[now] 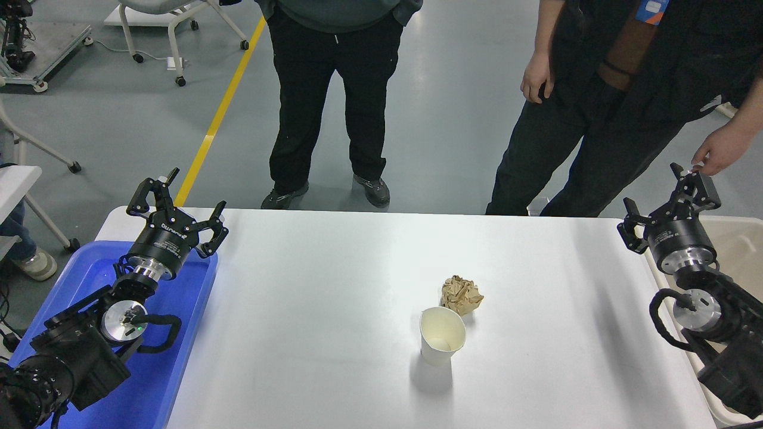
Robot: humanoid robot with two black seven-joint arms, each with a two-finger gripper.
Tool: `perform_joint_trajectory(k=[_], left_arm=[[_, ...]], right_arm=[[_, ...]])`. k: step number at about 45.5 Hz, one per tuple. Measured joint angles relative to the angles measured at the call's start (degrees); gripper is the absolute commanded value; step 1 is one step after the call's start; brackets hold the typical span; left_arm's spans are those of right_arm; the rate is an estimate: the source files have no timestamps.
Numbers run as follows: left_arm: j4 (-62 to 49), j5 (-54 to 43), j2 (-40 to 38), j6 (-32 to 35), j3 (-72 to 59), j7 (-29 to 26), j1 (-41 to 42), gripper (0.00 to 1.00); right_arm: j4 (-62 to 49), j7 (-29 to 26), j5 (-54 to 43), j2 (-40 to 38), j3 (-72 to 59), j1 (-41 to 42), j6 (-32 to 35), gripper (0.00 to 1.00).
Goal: Dispose of the paper cup in the dustbin
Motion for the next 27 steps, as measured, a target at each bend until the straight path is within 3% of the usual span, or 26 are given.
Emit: perform_joint_trajectory(k=[27], left_arm=[[0.0, 0.0, 0.0, 0.0, 0.0, 0.0, 0.0, 1.0]], right_arm=[[-0.1, 0.0, 0.0, -0.3, 0.0, 0.1, 0.1, 0.99]])
